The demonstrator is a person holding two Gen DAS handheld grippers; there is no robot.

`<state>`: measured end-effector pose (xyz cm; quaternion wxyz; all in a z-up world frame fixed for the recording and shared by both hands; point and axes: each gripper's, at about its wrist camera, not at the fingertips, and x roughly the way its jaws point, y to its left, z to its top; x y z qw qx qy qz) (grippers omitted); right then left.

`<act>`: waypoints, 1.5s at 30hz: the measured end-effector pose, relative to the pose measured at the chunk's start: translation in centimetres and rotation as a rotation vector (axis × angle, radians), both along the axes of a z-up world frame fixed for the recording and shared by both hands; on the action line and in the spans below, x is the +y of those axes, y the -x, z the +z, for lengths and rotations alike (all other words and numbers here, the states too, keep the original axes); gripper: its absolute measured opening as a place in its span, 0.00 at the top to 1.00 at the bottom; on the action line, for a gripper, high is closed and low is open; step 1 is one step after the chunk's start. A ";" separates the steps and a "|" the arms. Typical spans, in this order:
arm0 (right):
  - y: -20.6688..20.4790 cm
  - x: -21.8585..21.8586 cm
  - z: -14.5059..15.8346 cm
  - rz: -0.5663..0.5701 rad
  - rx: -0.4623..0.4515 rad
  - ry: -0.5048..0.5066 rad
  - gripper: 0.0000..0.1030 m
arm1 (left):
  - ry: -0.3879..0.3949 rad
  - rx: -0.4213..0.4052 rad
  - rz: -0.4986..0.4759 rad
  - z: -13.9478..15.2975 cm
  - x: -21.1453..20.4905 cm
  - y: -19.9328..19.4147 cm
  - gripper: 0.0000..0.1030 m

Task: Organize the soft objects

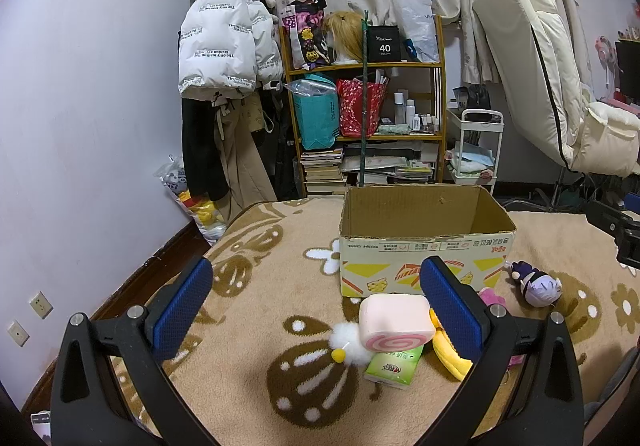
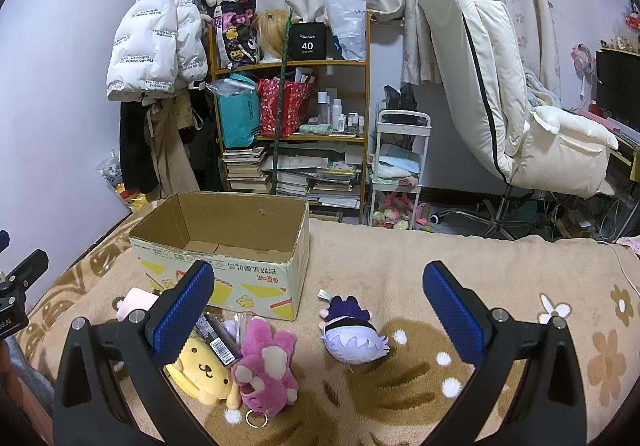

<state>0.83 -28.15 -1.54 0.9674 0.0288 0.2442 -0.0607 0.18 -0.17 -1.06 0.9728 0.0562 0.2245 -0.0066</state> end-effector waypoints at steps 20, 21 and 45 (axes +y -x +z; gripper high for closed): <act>0.1 0.3 -0.5 0.006 0.011 0.004 0.00 | -0.003 -0.002 0.005 -0.1 0.1 -0.1 0.01; 0.1 0.4 -0.5 0.005 0.011 0.004 0.00 | -0.001 -0.001 0.010 -0.2 0.3 -0.1 0.01; -6.6 -2.4 -2.6 0.066 0.212 -0.094 0.00 | -0.013 0.201 0.034 -3.1 -1.8 -6.8 0.01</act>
